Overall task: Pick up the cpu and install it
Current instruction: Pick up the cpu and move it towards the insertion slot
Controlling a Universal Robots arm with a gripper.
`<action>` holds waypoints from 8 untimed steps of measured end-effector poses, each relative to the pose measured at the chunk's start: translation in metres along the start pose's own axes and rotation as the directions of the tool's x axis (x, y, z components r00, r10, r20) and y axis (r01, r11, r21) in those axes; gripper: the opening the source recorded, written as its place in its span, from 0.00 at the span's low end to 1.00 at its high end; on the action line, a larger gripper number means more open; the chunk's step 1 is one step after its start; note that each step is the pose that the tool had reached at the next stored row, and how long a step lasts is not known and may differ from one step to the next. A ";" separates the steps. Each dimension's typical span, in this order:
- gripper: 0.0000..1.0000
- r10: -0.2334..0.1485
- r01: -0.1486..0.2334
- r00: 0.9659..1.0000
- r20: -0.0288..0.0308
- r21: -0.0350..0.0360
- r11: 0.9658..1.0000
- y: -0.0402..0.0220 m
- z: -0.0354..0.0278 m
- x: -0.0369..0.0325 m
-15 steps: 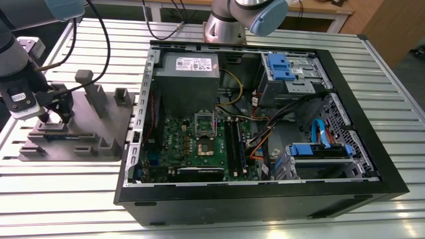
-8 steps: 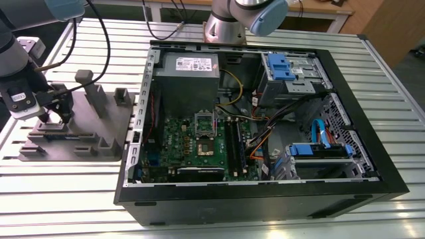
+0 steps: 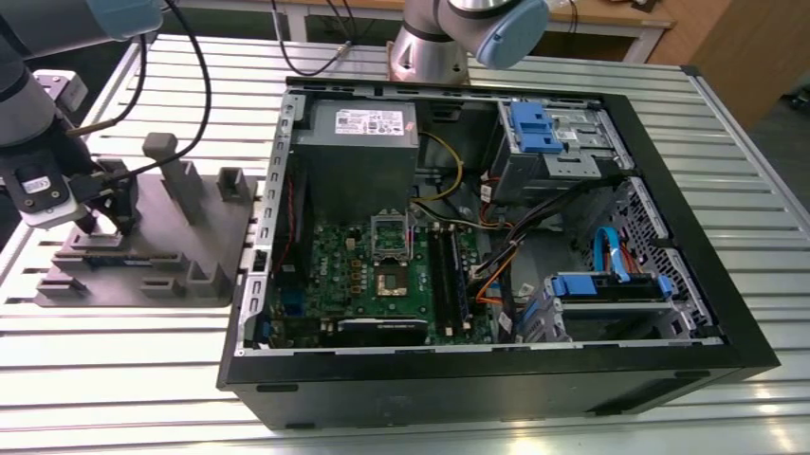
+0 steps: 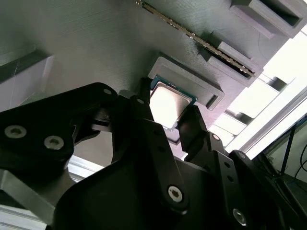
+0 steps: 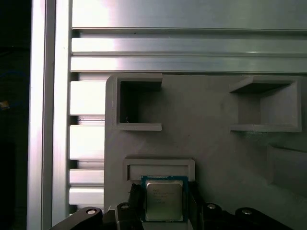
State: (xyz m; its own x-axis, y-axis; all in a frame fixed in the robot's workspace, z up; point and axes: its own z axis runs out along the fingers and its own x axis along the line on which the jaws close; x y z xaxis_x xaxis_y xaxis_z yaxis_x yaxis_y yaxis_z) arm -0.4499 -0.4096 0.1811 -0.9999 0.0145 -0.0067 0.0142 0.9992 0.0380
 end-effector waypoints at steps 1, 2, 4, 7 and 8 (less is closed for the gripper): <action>0.47 0.000 0.000 1.000 0.000 0.000 1.000 0.0000 0.0000 -0.0001; 0.47 0.000 0.000 1.000 0.000 0.000 1.000 0.0000 0.0001 -0.0002; 0.47 0.000 0.000 1.000 0.000 0.000 1.000 0.0000 0.0000 -0.0004; 0.47 0.000 0.000 1.000 0.000 0.000 1.000 0.0000 0.0000 -0.0004; 0.47 0.000 0.000 1.000 0.000 0.000 1.000 0.0000 0.0000 -0.0005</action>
State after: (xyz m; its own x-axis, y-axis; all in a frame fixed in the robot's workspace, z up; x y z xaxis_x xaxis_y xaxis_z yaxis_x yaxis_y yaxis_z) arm -0.4494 -0.4096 0.1811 -0.9999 0.0144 -0.0068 0.0141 0.9992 0.0380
